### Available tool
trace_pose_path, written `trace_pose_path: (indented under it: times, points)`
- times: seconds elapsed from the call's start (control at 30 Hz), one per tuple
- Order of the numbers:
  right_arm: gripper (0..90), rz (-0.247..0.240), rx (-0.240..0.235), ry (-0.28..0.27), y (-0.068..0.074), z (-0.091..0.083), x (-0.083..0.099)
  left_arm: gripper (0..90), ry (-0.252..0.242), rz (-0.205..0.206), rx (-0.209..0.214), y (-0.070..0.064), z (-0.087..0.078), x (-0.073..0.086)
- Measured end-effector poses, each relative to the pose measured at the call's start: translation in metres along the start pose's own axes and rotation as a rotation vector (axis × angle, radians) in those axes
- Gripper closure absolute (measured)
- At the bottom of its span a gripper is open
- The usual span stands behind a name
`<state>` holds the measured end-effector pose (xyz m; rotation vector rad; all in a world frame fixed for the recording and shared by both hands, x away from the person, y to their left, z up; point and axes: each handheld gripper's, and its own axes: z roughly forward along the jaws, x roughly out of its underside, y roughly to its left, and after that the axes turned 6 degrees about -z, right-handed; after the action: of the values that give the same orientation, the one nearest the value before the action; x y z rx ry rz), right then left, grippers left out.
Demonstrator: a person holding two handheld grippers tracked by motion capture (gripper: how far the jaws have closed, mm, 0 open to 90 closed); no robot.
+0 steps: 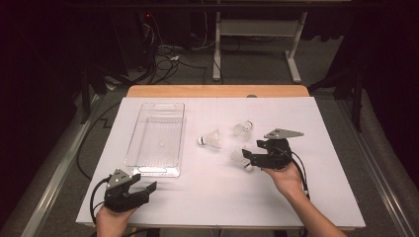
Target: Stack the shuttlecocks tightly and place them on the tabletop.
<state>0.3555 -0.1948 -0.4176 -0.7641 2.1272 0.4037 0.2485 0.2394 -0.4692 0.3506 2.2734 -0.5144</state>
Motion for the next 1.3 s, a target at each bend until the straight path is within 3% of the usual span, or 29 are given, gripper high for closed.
trace_pose_path:
  times: [0.5,1.03,1.3]
  points:
    - [33.4,0.031,0.014,0.056,-0.004,0.019,-0.016,32.1,0.001,-0.001,0.005,0.001,0.000,0.000]
    - [42.1,0.089,0.003,0.204,-0.010,0.039,-0.036,32.6,-0.013,-0.008,0.003,0.001,-0.003,0.000]
    - [46.4,0.094,0.010,0.281,-0.009,0.051,-0.043,32.5,-0.012,-0.006,0.005,0.002,-0.003,0.000]
